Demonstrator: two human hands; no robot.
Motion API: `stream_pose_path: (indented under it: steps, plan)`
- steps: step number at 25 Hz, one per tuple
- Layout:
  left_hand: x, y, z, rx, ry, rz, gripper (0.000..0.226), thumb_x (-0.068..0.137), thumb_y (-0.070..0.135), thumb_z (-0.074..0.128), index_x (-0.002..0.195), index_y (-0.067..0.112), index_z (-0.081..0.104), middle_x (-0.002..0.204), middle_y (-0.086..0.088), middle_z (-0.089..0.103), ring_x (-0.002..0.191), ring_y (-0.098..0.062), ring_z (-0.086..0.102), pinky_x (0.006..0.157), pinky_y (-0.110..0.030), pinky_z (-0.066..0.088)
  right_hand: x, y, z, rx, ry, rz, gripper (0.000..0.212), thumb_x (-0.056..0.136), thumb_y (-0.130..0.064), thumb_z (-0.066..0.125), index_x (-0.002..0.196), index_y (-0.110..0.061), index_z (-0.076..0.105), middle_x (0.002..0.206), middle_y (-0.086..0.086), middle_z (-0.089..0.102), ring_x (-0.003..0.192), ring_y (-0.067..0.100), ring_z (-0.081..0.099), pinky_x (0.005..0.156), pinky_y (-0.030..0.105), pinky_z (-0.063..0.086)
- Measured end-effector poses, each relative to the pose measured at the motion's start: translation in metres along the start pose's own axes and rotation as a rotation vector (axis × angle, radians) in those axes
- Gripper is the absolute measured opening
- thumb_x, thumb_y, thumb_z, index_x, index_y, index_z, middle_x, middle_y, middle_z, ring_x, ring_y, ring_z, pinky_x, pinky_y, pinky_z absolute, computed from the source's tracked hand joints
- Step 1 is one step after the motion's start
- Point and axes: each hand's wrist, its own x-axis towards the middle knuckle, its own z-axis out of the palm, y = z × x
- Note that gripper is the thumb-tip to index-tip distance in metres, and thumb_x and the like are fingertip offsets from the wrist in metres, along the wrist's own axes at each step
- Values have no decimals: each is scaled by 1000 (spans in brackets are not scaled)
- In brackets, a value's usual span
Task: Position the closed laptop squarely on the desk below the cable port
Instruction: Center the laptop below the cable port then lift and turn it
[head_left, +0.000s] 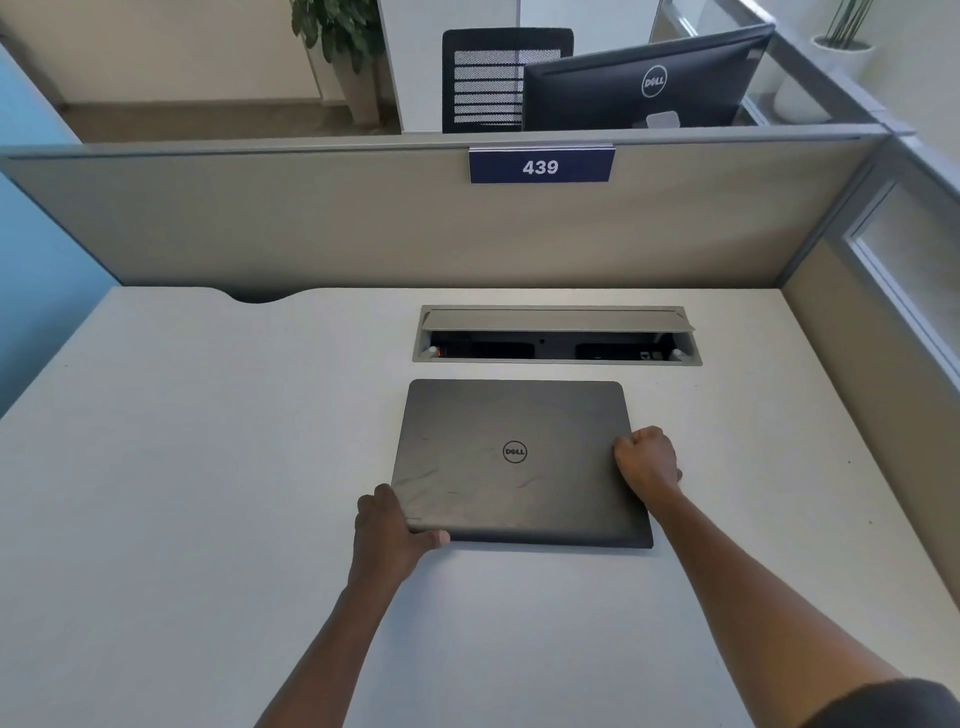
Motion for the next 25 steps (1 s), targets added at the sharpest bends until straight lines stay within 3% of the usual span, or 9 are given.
stream_pose_path:
  steps: [3,5,7,16,21,25]
  plan:
    - [3,0,-3,33,5,-2,81,49,41,93,108,9,47,106,-8,48,105,-34,56,83,-40,51,-5,6,2,-19,23,-57,17,88,-20,50,77,-7,53,86,12,58,83,37,54,85,45,46]
    - [3,2,-2,37,9,-13,82,48,42,93,107,11,47,106,-7,49,106,-33,56,82,-40,51,-11,12,6,-84,33,-101,26,94,-25,50,105,-4,58,111,15,58,104,39,55,94,49,44]
    - [1,2,-1,67,25,-22,81,50,45,92,110,11,48,108,-7,48,108,-33,53,83,-40,49,-17,15,11,-173,48,-154,36,98,-27,48,123,-2,50,126,18,52,117,42,49,99,51,40]
    - [-5,-3,7,51,66,-26,81,57,45,90,118,11,49,115,-10,48,114,-34,48,83,-40,46,-51,30,22,-359,80,-248,53,102,-29,41,144,0,31,139,20,43,121,41,43,98,50,39]
    - [-10,-4,12,31,82,-50,73,61,44,88,113,8,51,115,-12,48,115,-36,49,81,-40,46,-73,43,24,-381,63,-276,63,103,-31,37,154,1,17,147,18,39,127,38,40,103,49,37]
    - [-23,15,21,51,98,-130,80,73,36,81,131,-1,41,134,-21,43,125,-41,41,94,-47,46,-81,51,24,-372,50,-299,66,103,-31,36,155,1,12,153,17,34,133,37,37,108,48,35]
